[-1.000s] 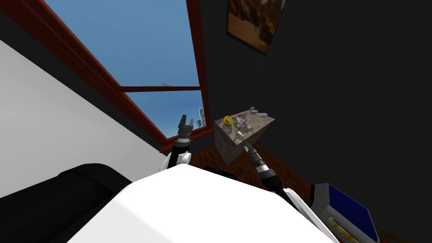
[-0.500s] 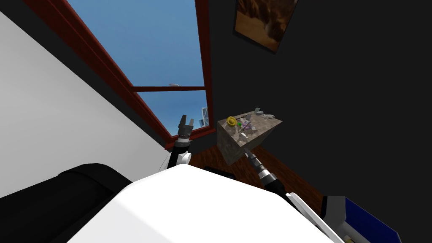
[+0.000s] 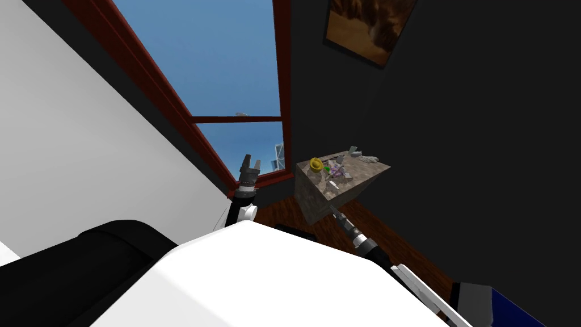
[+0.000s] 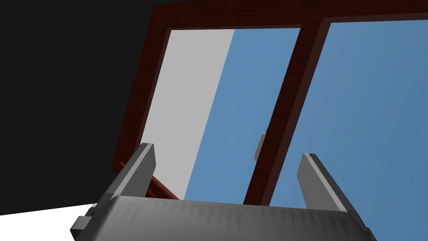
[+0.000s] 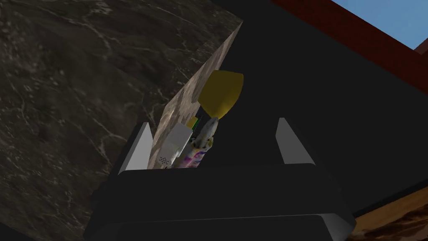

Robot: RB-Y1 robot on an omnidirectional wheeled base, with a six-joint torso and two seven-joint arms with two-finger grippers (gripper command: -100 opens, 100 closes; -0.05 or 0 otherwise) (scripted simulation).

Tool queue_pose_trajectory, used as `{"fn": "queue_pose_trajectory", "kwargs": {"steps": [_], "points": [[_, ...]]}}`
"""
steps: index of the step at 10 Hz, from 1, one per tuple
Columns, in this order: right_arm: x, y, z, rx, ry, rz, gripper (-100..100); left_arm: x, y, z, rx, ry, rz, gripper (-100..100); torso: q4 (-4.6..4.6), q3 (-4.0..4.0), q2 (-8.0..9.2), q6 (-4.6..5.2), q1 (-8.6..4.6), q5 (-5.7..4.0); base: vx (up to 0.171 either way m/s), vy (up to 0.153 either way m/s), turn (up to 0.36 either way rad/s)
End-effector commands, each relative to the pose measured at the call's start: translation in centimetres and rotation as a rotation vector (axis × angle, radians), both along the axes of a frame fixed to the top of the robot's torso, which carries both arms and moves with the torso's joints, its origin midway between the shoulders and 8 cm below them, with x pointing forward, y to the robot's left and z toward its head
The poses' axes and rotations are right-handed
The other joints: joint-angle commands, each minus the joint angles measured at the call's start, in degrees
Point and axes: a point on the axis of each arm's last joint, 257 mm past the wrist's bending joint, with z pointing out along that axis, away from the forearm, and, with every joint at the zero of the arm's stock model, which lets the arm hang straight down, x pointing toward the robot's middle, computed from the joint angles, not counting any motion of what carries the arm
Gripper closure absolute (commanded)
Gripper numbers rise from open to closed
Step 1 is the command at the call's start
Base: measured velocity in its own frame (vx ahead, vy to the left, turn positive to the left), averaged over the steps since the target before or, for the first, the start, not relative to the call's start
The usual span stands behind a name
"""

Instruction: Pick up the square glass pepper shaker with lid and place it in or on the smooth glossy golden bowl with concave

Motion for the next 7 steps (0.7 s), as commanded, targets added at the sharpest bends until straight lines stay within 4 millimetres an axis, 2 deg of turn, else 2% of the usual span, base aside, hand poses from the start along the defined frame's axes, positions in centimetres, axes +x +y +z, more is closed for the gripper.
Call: {"fn": "queue_pose_trajectory", "kwargs": {"steps": [1, 2, 3, 4, 6, 7], "points": [[-1.2, -1.4, -1.9, -0.048, 0.052, 0.012, -100, 0.0, 0.0, 0.0, 0.000, 0.000, 0.000, 0, 0.00, 0.00, 0.00, 0.00, 0.00, 0.00, 0.021, 0.021, 0.161], [-1.3, -1.8, -1.9, -0.063, 0.055, 0.019, -100, 0.0, 0.0, 0.0, 0.000, 0.000, 0.000, 0, 0.00, -0.01, -0.02, -0.01, 0.01, 0.01, 0.019, 0.012, 0.089], [-2.2, -3.0, -3.4, -0.101, 0.095, 0.026, -100, 0.0, 0.0, 0.0, 0.000, 0.000, 0.000, 0, 0.00, -0.01, -0.02, 0.00, -0.01, 0.01, 0.026, 0.020, 0.149], [-2.3, -3.4, -3.5, -0.115, 0.098, 0.033, -100, 0.0, 0.0, 0.0, 0.000, 0.000, 0.000, 0, -0.01, -0.02, -0.05, -0.02, 0.01, 0.01, 0.024, 0.014, 0.091], [-4.0, -6.4, -6.0, -0.201, 0.169, 0.050, -100, 0.0, 0.0, 0.0, 0.000, 0.000, 0.000, 0, -0.01, -0.03, -0.05, -0.02, 0.01, 0.01, 0.034, 0.025, 0.188], [-4.1, -7.0, -5.9, -0.223, 0.172, 0.061, -100, 0.0, 0.0, 0.0, 0.000, 0.000, 0.000, 0, -0.02, -0.06, -0.10, -0.02, 0.05, 0.01, 0.034, 0.017, 0.103]]}}
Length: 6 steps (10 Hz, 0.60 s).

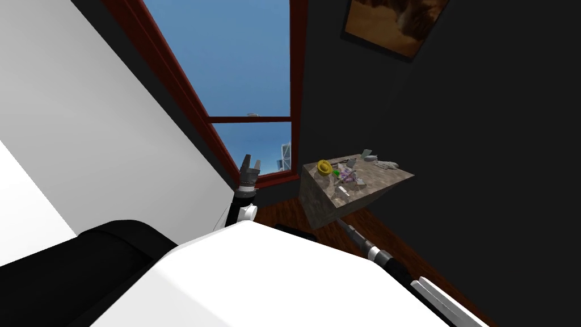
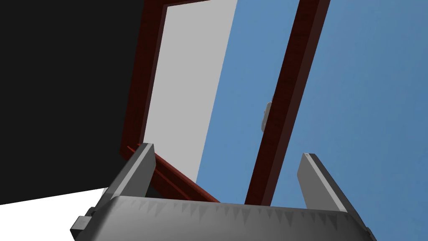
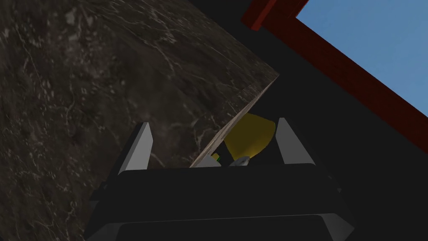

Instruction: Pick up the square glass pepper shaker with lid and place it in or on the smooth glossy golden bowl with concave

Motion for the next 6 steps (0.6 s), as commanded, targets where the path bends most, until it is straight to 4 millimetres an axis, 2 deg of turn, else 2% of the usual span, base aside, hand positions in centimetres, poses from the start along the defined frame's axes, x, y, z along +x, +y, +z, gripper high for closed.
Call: {"fn": "queue_pose_trajectory", "kwargs": {"steps": [1, 2, 3, 4, 6], "points": [[-0.8, -2.3, -1.2, -0.055, 0.036, 0.013, -100, 0.0, 0.0, 0.0, 0.000, 0.000, 0.000, 0, 0.00, 0.00, 0.00, 0.00, 0.00, 0.00, 0.033, 0.021, 0.182], [-0.9, -2.8, -1.1, -0.071, 0.039, 0.022, -100, 0.0, 0.0, 0.0, 0.000, 0.000, 0.000, 0, 0.00, 0.00, -0.01, -0.04, 0.00, -0.01, 0.029, 0.010, 0.066], [-1.6, -4.5, -1.8, -0.115, 0.065, 0.032, -100, 0.0, 0.0, 0.0, 0.000, 0.000, 0.000, 0, 0.00, 0.01, 0.01, 0.01, -0.02, -0.01, 0.035, 0.016, 0.140], [-1.6, -4.8, -1.8, -0.125, 0.067, 0.038, -100, 0.0, 0.0, 0.0, 0.000, 0.000, 0.000, 0, 0.00, 0.00, -0.01, -0.03, -0.02, -0.01, 0.028, 0.011, 0.066], [-2.9, -8.3, -2.7, -0.211, 0.111, 0.062, -100, 0.0, 0.0, 0.0, 0.000, 0.000, 0.000, 0, 0.00, 0.00, 0.00, -0.03, 0.02, 0.00, 0.045, 0.029, 0.196]]}}
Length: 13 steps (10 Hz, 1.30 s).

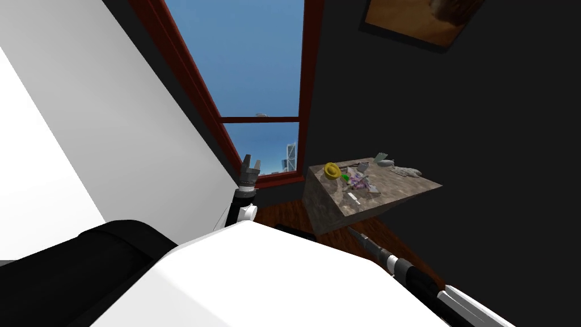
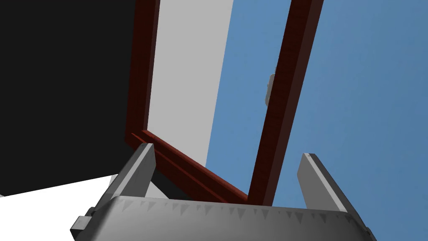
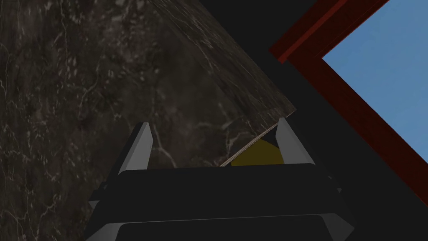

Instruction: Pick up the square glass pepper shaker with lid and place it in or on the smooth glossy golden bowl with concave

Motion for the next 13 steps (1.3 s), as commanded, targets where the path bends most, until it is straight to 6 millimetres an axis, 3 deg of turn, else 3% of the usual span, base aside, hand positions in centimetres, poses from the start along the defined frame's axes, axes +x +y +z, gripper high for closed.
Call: {"fn": "queue_pose_trajectory", "kwargs": {"steps": [1, 3, 4, 6, 7, 10, 11, 13], "points": [[-0.6, -1.4, -0.1, -0.041, 0.016, 0.017, -100, 0.0, 0.0, 0.0, 0.000, 0.000, 0.000, 0, 0.00, 0.00, 0.00, 0.00, 0.00, 0.00, 0.053, 0.013, 0.068], [-1.5, -5.0, -0.3, -0.127, 0.050, 0.047, -100, 0.0, 0.0, 0.0, 0.000, 0.000, 0.000, 0, 0.00, 0.02, 0.04, 0.02, -0.05, 0.00, 0.047, 0.020, 0.174], [-1.5, -5.3, -0.2, -0.138, 0.052, 0.053, -100, 0.0, 0.0, 0.0, 0.000, 0.000, 0.000, 0, 0.00, 0.00, 0.01, 0.01, 0.00, 0.00, 0.049, 0.022, 0.089], [-2.2, -8.7, 0.1, -0.218, 0.080, 0.084, -100, 0.0, 0.0, 0.0, 0.000, 0.000, 0.000, 0, 0.00, 0.00, 0.01, 0.02, -0.02, -0.01, 0.064, 0.020, 0.164], [-2.2, -9.0, 0.3, -0.227, 0.082, 0.089, -100, 0.0, 0.0, 0.0, 0.000, 0.000, 0.000, 0, -0.01, -0.03, -0.06, 0.02, 0.00, 0.00, 0.054, 0.013, 0.074], [-2.8, -13.6, 1.5, -0.340, 0.116, 0.137, -100, 0.0, 0.0, 0.0, 0.000, 0.000, 0.000, 0, 0.00, -0.01, -0.01, 0.02, 0.03, 0.00, 0.061, 0.024, 0.161], [-2.7, -13.9, 1.7, -0.347, 0.117, 0.141, -100, 0.0, 0.0, 0.0, 0.000, 0.000, 0.000, 0, -0.01, -0.06, -0.11, -0.02, 0.01, -0.02, 0.046, 0.018, 0.078], [-2.9, -16.6, 2.9, -0.416, 0.136, 0.172, -100, 0.0, 0.0, 0.0, 0.000, 0.000, 0.000, 0, -0.01, -0.11, -0.21, -0.09, -0.13, -0.07, 0.046, 0.027, 0.138]]}}
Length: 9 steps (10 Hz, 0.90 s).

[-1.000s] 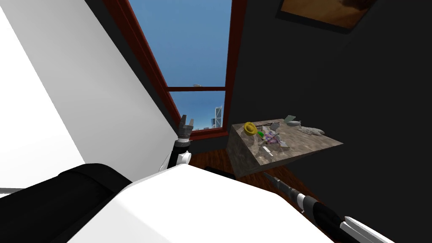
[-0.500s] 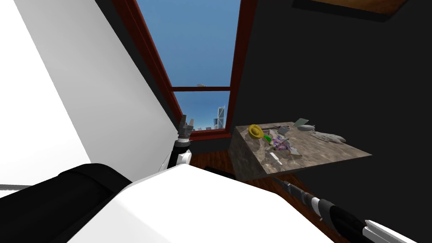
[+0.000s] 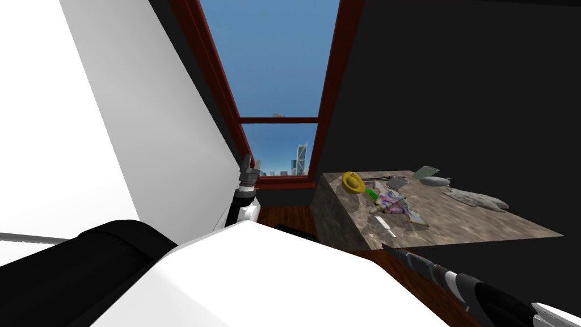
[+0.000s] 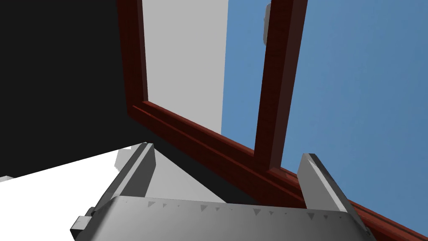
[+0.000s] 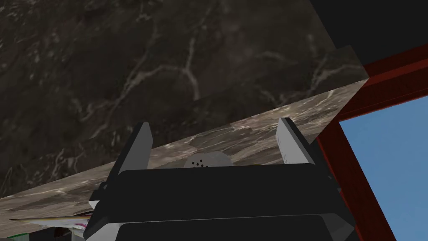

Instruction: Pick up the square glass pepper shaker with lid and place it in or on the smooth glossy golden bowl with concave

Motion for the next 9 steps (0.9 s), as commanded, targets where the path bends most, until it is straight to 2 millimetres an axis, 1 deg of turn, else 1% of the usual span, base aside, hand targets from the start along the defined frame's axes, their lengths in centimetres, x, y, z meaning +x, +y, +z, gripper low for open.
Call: {"fn": "queue_pose_trajectory", "kwargs": {"steps": [1, 5, 6, 7, 8, 9], "points": [[0.0, -2.0, 1.0, -0.050, 0.013, 0.024, -100, 0.0, 0.0, 0.0, 0.000, 0.000, 0.000, 0, 0.00, 0.00, 0.00, 0.00, 0.00, 0.00, 0.065, 0.031, 0.192], [0.1, -5.4, 3.1, -0.140, 0.039, 0.068, -100, 0.0, 0.0, 0.0, 0.000, 0.000, 0.000, 0, -0.02, -0.08, -0.13, -0.05, -0.05, -0.04, 0.060, 0.037, 0.133], [0.1, -5.1, 2.7, -0.127, 0.035, 0.060, -100, 0.0, 0.0, 0.0, 0.000, 0.000, 0.000, 0, -0.02, -0.07, -0.12, -0.05, 0.00, -0.02, 0.024, 0.022, 0.024], [0.1, -5.1, 2.8, -0.128, 0.035, 0.062, 0, 0.0, 0.0, 0.0, 0.000, 0.000, 0.000, 0, 0.01, -0.01, -0.01, 0.00, -0.07, -0.05, 0.005, 0.004, -0.004], [0.5, -5.2, 2.7, -0.121, 0.010, 0.091, -100, 0.0, 0.0, 0.0, 0.000, 0.000, 0.000, 0, 0.03, 0.04, 0.07, 0.00, -0.14, -0.07, 0.050, 0.036, 0.000], [0.2, -6.1, 2.8, -0.127, 0.016, 0.086, -100, 0.0, 0.0, 0.0, 0.000, 0.000, 0.000, 0, 0.02, 0.00, -0.02, 0.00, -0.07, -0.07, 0.063, 0.056, -0.005]]}}
